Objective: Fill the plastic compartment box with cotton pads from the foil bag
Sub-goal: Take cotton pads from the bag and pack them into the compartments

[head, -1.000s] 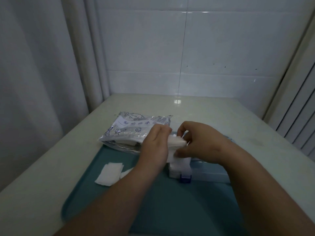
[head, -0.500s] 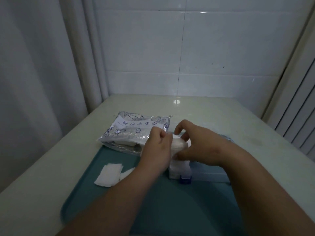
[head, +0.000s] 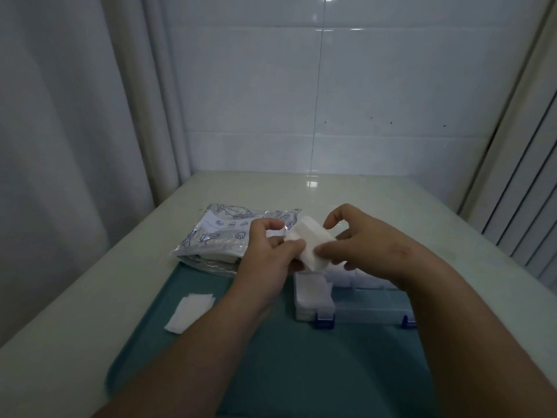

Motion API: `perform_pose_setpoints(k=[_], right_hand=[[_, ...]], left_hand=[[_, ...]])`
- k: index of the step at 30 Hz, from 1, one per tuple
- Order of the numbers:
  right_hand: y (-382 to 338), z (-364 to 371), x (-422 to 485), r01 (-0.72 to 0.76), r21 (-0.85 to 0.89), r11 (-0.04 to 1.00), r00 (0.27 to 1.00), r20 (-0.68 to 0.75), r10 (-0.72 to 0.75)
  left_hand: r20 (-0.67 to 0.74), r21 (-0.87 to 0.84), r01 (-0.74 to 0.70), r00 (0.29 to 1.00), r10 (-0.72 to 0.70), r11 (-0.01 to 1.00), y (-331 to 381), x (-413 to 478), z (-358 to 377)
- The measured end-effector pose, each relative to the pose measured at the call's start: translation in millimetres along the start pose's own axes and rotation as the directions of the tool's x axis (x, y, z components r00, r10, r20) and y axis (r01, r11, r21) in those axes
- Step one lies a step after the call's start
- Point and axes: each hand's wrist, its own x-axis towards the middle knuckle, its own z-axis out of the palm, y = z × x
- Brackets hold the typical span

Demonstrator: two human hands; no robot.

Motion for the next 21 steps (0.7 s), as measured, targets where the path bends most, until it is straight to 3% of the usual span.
perform_pose_setpoints(k=[5, 11, 14, 17, 21], right_hand=[[2, -8, -2, 0.007, 0.111, 0.994, 1.000, -0.001, -0.007], [4, -19, -5, -0.034, 0.057, 0.998, 0.998, 0.049, 0.031], [11, -23, -10, -0.053, 0.039, 0.998, 0.997, 0.064, 0.050], [23, -24, -15, -0.074, 0.010, 0.997, 0.996, 0.052, 0.074], [34, -20, -19, -0.104, -0.001, 0.995, 0.990, 0.099, 0.103]], left_hand=[[0.050, 0.083, 0.026, 0.998, -0.030, 0.996, 5, -1, 3], [0.109, 0.287, 0.062, 0.989, -0.097, 0.956, 15, 1, 9], [0.130, 0.495, 0.015, 0.987, -0.091, 0.869, 19, 2, 16], [0.149, 0.691, -0.080, 0.988, -0.033, 0.719, 16, 3, 25], [0.185, 0.794, -0.168, 0.982, 0.031, 0.585, 3, 0, 34]])
